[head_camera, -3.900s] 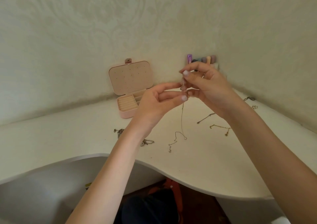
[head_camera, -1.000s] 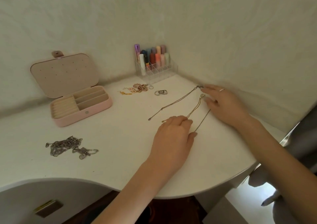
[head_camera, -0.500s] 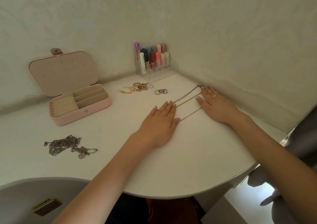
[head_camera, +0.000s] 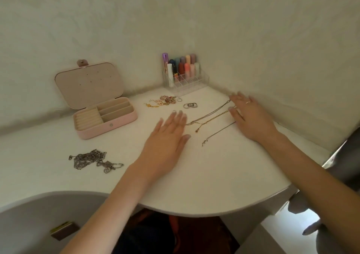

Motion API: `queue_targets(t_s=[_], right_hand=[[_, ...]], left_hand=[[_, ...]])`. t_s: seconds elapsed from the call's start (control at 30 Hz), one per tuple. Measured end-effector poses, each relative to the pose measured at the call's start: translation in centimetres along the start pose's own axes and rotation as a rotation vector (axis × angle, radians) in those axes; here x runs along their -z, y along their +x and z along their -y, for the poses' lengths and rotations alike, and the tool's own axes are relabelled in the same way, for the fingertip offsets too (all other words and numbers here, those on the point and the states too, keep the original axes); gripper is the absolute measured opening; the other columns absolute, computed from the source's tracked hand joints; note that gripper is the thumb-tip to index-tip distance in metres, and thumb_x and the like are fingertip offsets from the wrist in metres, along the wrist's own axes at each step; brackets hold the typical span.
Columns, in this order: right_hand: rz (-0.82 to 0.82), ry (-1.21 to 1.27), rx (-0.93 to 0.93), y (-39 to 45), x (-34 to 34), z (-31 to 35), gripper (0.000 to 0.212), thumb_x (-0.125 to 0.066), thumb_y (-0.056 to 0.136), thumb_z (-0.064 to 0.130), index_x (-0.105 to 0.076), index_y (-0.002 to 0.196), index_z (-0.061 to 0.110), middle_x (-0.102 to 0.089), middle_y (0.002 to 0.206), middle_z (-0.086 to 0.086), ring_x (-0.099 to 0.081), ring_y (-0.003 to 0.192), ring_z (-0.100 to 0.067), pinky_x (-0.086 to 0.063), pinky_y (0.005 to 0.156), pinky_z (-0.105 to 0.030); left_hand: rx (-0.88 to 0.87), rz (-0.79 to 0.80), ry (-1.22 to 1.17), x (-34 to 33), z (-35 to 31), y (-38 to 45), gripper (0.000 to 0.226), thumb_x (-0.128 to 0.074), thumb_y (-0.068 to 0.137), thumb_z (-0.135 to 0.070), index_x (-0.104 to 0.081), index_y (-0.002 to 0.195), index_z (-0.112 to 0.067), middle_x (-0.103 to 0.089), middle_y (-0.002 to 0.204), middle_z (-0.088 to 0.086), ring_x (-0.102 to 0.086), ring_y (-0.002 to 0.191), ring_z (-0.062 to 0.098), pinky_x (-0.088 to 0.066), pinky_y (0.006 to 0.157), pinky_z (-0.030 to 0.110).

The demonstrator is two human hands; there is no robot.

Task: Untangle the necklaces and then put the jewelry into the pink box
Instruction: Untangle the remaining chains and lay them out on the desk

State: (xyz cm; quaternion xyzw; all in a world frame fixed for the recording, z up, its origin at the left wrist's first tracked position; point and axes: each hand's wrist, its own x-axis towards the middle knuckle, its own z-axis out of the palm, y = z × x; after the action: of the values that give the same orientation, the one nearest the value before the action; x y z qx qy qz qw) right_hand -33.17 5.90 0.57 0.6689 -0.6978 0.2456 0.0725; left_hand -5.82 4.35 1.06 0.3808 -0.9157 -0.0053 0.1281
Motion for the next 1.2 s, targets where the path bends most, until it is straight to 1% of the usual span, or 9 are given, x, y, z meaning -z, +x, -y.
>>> queue_targets(t_s=[0.1,0.17,0.23,0.33,0.5,0.7,0.9,1.07,1.2], right_hand=[[-0.172,0.133,0.137,-0.2,0.7,3.9,0.03,-0.041,0.099,0.019,-0.061,0.118,0.008,-0.068,0.111,-0.014,-0.061,0.11,-0.03,-0.012,0.113,-0.02],[-0.176,0.214,0.26,-0.1,0.7,7.8,0.026,-0.046,0.096,0.019,-0.067,0.105,0.006,-0.071,0.099,-0.01,-0.065,0.095,-0.031,-0.012,0.111,-0.01],[-0.046,0.309,0.356,0.1,0.0,12.1,0.023,-0.049,0.097,0.021,-0.068,0.104,0.009,-0.071,0.1,-0.003,-0.063,0.094,-0.025,-0.023,0.102,-0.006],[0.234,0.545,0.421,0.5,-1.8,18.5,0.019,-0.057,0.094,0.026,-0.069,0.106,0.017,-0.068,0.099,0.009,-0.058,0.093,-0.007,-0.042,0.085,-0.017],[0.582,0.608,0.456,1.7,-5.3,25.8,0.039,-0.071,0.083,0.03,-0.063,0.119,0.019,-0.063,0.116,0.005,-0.056,0.096,-0.01,-0.043,0.078,-0.02],[0.523,0.76,0.367,2.3,-8.1,28.5,0.006,-0.069,0.083,0.009,-0.069,0.087,0.005,-0.061,0.063,0.005,-0.055,0.054,-0.006,-0.042,0.053,-0.016],[0.373,0.947,0.249,3.4,-9.0,27.6,0.014,-0.066,0.085,0.008,-0.066,0.074,0.016,-0.059,0.065,0.012,-0.051,0.055,0.008,-0.039,0.059,-0.008],[0.332,0.998,0.176,3.8,-9.9,27.7,0.005,-0.066,0.086,0.012,-0.07,0.089,0.009,-0.063,0.071,0.005,-0.053,0.059,0.002,-0.045,0.062,-0.016],[0.206,0.972,0.247,3.0,-9.5,28.3,0.006,-0.067,0.086,0.014,-0.069,0.092,0.015,-0.068,0.087,0.004,-0.054,0.07,-0.001,-0.042,0.064,-0.009]], left_hand=[[0.158,-0.013,-0.062,2.5,3.7,-2.2,0.052,-0.032,0.102,-0.031,-0.02,0.15,-0.016,-0.008,0.158,-0.004,-0.004,0.147,0.013,-0.001,0.116,0.025],[0.339,-0.027,-0.189,4.6,5.9,-4.0,0.042,-0.046,0.099,-0.018,-0.042,0.141,-0.016,-0.032,0.153,0.001,-0.027,0.141,0.018,-0.018,0.112,0.026],[0.451,-0.021,-0.234,6.4,7.7,-5.8,0.032,-0.053,0.095,-0.017,-0.056,0.127,-0.019,-0.046,0.144,0.001,-0.042,0.131,0.021,-0.029,0.103,0.026],[0.561,0.028,-0.214,8.2,9.2,-8.5,0.029,-0.06,0.092,-0.024,-0.061,0.12,-0.022,-0.052,0.138,0.004,-0.049,0.124,0.023,-0.034,0.091,0.024],[0.576,0.061,-0.201,8.0,10.0,-11.7,0.032,-0.064,0.089,-0.021,-0.063,0.121,-0.017,-0.061,0.126,0.004,-0.055,0.111,0.018,-0.035,0.085,0.02],[0.575,-0.233,-0.278,5.2,12.1,-12.0,0.01,-0.066,0.084,-0.013,-0.072,0.087,-0.021,-0.07,0.091,-0.001,-0.061,0.087,0.015,-0.039,0.07,0.016],[0.655,-0.448,-0.606,4.2,13.3,-11.1,0.007,-0.068,0.085,-0.015,-0.065,0.079,-0.016,-0.066,0.07,-0.006,-0.058,0.058,-0.004,-0.042,0.061,0.011],[0.674,-0.512,-1.027,4.9,13.9,-10.1,0.006,-0.067,0.086,-0.016,-0.064,0.081,-0.015,-0.065,0.064,-0.008,-0.057,0.055,0.0,-0.045,0.057,0.013],[0.69,-0.665,-1.298,4.7,14.3,-10.1,0.012,-0.066,0.085,-0.009,-0.061,0.075,-0.012,-0.062,0.057,-0.004,-0.053,0.05,0.006,-0.044,0.055,0.019]])
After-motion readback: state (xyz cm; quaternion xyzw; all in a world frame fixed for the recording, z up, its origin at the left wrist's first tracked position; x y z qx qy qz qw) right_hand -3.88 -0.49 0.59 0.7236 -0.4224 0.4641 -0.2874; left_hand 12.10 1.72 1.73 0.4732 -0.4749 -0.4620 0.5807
